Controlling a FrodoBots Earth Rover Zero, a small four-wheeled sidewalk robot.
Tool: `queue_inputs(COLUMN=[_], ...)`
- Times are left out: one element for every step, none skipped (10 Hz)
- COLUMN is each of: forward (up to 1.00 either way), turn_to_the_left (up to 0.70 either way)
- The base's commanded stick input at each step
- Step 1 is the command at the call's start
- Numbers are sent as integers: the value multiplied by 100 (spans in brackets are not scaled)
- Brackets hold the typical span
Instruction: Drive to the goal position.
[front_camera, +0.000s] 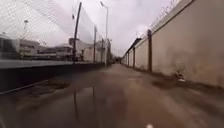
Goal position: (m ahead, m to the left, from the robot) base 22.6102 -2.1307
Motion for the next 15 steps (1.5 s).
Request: queue_inputs(forward=[85,85,85,85,85,85,85,85,85,85,85,85,85,85,85], turn_to_the_left=[-11,-15,-20,-28,-30,-19,-8,0,0,0,0,0,0,0,0])
